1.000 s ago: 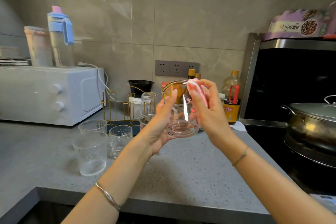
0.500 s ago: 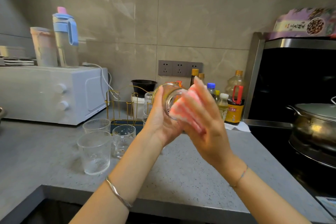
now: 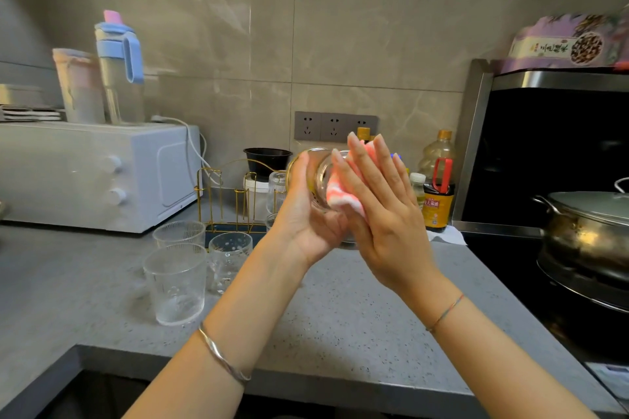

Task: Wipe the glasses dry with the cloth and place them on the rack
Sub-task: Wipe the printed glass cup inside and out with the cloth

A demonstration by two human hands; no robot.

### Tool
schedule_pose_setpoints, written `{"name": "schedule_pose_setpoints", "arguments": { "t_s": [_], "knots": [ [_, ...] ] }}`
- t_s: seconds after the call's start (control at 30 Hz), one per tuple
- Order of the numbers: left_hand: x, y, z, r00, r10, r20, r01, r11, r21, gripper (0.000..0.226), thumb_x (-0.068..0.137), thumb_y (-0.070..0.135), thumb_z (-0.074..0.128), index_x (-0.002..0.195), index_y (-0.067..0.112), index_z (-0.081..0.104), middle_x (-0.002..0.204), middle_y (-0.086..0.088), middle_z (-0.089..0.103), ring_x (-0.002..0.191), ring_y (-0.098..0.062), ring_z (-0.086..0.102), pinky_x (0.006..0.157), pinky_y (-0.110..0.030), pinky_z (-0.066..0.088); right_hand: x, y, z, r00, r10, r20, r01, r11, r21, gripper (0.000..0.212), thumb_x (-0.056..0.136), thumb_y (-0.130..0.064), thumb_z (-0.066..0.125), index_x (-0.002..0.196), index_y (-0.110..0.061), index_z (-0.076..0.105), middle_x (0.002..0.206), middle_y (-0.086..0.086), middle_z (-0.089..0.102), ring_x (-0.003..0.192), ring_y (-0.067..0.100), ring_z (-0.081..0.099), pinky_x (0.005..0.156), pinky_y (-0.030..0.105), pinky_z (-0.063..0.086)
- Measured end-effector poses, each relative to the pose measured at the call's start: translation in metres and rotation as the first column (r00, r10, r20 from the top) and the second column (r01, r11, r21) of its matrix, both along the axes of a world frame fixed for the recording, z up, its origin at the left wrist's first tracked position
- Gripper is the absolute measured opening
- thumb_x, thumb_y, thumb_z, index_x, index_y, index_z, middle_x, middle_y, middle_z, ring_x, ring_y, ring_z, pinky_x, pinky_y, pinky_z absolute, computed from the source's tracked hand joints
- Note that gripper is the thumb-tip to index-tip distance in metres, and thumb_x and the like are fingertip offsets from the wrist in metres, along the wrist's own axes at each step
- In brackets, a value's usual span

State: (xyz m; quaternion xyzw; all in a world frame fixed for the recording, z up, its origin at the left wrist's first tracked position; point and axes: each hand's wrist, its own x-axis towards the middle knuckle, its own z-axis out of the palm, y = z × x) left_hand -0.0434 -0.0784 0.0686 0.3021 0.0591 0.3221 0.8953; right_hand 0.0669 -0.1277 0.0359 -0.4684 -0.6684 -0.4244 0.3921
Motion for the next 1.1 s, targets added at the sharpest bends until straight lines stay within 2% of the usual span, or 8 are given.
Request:
{"name": "schedule_pose_setpoints", "arguments": {
  "t_s": [0.1, 0.17, 0.3, 0.47, 0.63, 0.83, 0.93, 1.1],
  "knots": [
    [-0.002, 0.003, -0.004, 1.0, -0.01, -0.019, 0.01, 1.0, 0.009, 0.066, 0.09, 0.06, 0.05, 0.081, -0.001, 0.074, 0.083, -0.016, 0.073, 0.066, -0.027, 0.073, 0.052, -0.036, 0.06, -0.003, 0.003, -0.01, 0.996, 0.023, 0.083, -0.021, 0.999, -0.027, 0.047, 0.102, -0.03, 0.031, 0.146, -0.012, 0.028, 0.154, 0.003, 0.024, 0.148, 0.023, 0.011, 0.12, 0.042, 0.012],
    [-0.001, 0.002, -0.008, 1.0, 0.015, 0.014, -0.015, 1.0, -0.027, 0.059, 0.094, 0.047, 0.051, 0.076, -0.005, 0.072, 0.073, -0.015, 0.072, 0.059, -0.025, 0.072, 0.046, -0.031, 0.057, -0.008, 0.004, -0.009, 0.988, 0.023, 0.153, -0.019, 0.999, -0.029, 0.048, 0.101, -0.026, 0.036, 0.146, -0.014, 0.027, 0.153, 0.002, 0.024, 0.148, 0.021, 0.011, 0.12, 0.041, 0.012],
    [0.001, -0.003, -0.007, 0.999, 0.041, -0.028, -0.039, 0.997, 0.072, 0.045, 0.093, 0.048, 0.051, 0.111, 0.01, 0.07, 0.104, -0.008, 0.074, 0.087, -0.017, 0.072, 0.075, -0.031, 0.06, -0.011, 0.004, 0.011, 0.999, 0.037, 0.006, -0.036, 0.999, -0.021, 0.047, 0.1, -0.024, 0.036, 0.146, -0.014, 0.03, 0.156, 0.004, 0.024, 0.148, 0.021, 0.011, 0.12, 0.04, 0.011],
    [-0.003, 0.002, -0.003, 0.999, 0.01, -0.038, -0.01, 1.0, 0.01, 0.062, 0.093, 0.06, 0.044, 0.101, 0.003, 0.067, 0.079, -0.014, 0.073, 0.055, -0.021, 0.07, 0.039, -0.024, 0.051, -0.005, 0.003, -0.001, 0.994, 0.08, -0.079, -0.084, 0.995, -0.049, 0.048, 0.1, -0.023, 0.036, 0.146, -0.01, 0.031, 0.156, 0.006, 0.025, 0.148, 0.024, 0.01, 0.12, 0.044, 0.013],
    [-0.005, 0.005, -0.008, 0.998, 0.005, -0.062, 0.0, 0.997, 0.073, 0.07, 0.091, 0.062, 0.044, 0.079, 0.001, 0.074, 0.078, -0.013, 0.073, 0.065, -0.024, 0.073, 0.053, -0.031, 0.06, -0.006, 0.003, -0.014, 0.993, 0.071, 0.096, -0.066, 0.996, -0.053, 0.047, 0.101, -0.028, 0.035, 0.145, -0.012, 0.03, 0.153, 0.001, 0.026, 0.148, 0.022, 0.011, 0.12, 0.04, 0.01],
    [0.001, 0.002, -0.006, 0.994, 0.065, -0.089, -0.043, 0.973, 0.228, 0.049, 0.1, 0.05, 0.038, 0.116, 0.013, 0.066, 0.093, -0.004, 0.072, 0.07, -0.012, 0.07, 0.05, -0.022, 0.056, -0.009, -0.002, 0.015, 0.993, 0.101, -0.064, -0.103, 0.994, -0.034, 0.046, 0.1, -0.026, 0.035, 0.145, -0.013, 0.034, 0.154, 0.003, 0.028, 0.148, 0.022, 0.013, 0.12, 0.043, 0.012],
    [0.0, 0.002, -0.015, 0.987, 0.084, -0.134, -0.048, 0.965, 0.256, 0.058, 0.094, 0.059, 0.043, 0.121, 0.011, 0.063, 0.108, -0.011, 0.069, 0.089, -0.02, 0.068, 0.077, -0.033, 0.058, -0.005, -0.008, 0.024, 0.824, 0.301, -0.48, -0.386, 0.918, -0.088, 0.044, 0.102, -0.033, 0.033, 0.141, -0.015, 0.045, 0.143, -0.005, 0.048, 0.138, 0.01, 0.038, 0.113, 0.037, 0.034],
    [-0.006, 0.006, -0.031, 0.983, 0.087, -0.16, -0.016, 0.917, 0.399, 0.052, 0.092, 0.056, 0.045, 0.104, 0.015, 0.075, 0.1, -0.01, 0.073, 0.086, -0.021, 0.071, 0.079, -0.034, 0.059, 0.004, -0.021, 0.039, 0.447, 0.381, -0.809, -0.608, 0.793, 0.038, 0.036, 0.104, -0.026, 0.032, 0.13, -0.013, 0.054, 0.12, -0.003, 0.065, 0.111, 0.006, 0.063, 0.09, 0.02, 0.051]
  ]
}}
